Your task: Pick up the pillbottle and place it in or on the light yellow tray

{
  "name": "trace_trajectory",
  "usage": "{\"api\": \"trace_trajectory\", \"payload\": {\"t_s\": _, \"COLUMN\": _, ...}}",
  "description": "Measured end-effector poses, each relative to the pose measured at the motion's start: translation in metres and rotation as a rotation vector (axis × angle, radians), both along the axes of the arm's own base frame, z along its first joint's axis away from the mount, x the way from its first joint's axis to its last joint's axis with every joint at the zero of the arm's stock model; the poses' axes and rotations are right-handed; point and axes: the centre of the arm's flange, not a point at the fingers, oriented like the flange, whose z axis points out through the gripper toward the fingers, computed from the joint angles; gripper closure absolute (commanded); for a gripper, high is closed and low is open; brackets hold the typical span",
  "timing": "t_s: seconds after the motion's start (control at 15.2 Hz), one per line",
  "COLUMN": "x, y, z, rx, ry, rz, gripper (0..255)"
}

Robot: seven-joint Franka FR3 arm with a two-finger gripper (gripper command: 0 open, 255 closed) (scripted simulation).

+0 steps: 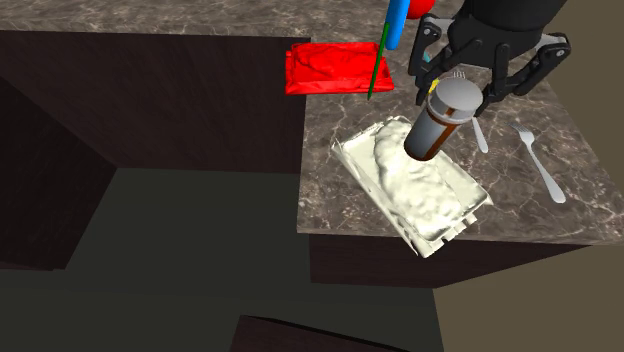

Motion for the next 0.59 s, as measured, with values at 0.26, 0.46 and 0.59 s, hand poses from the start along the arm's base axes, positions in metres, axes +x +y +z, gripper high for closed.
{"api": "trace_trajectory", "payload": {"t_s": 0.26, "x": -0.001, "y": -0.001, "z": -0.020, "rx": 0.000, "ry": 0.000, "rz": 0.000, "gripper": 255}}
{"api": "trace_trajectory", "payload": {"t_s": 0.46, "x": 0.000, "y": 0.000, "z": -0.037, "rx": 0.000, "ry": 0.000, "rz": 0.000, "gripper": 255}}
{"api": "trace_trajectory", "payload": {"t_s": 0.59, "x": 0.000, "y": 0.000, "z": -0.042, "rx": 0.000, "ry": 0.000, "rz": 0.000, "gripper": 255}}
